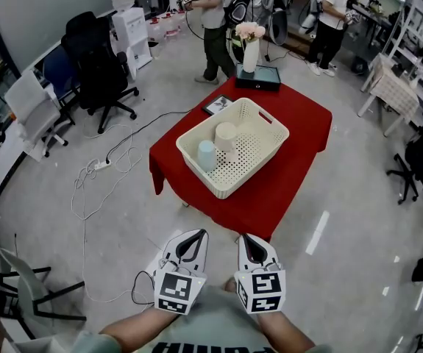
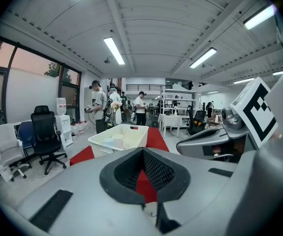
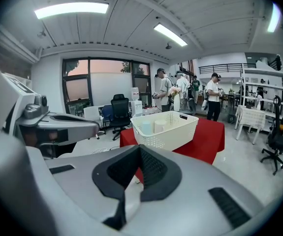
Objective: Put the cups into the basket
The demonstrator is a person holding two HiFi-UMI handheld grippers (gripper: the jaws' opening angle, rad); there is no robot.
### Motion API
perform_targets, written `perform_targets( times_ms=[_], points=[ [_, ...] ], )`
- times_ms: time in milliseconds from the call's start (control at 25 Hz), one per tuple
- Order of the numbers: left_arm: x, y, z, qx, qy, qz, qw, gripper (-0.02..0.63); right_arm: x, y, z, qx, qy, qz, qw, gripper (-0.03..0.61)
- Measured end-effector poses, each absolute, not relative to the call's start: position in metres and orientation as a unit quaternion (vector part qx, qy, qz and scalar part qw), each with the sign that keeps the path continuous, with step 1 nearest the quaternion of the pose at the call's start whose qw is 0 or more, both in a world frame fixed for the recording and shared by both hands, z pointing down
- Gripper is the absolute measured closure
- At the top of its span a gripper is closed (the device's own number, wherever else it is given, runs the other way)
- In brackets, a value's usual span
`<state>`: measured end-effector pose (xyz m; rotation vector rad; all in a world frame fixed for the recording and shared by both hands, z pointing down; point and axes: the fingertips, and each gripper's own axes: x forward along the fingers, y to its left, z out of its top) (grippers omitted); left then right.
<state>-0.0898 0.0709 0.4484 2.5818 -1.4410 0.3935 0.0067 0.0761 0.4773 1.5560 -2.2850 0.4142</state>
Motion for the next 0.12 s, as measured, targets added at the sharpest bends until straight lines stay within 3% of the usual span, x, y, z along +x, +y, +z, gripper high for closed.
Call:
perform_targets(
  times_ms=[120],
  points=[
    [-0.0894, 0.071, 0.4493, 0.863, -0.482, 0.131, 0.079, 0.607, 0.0071, 0.0763, 0.479, 0.548, -0.805, 0.145, 0.173, 0.568]
  ],
)
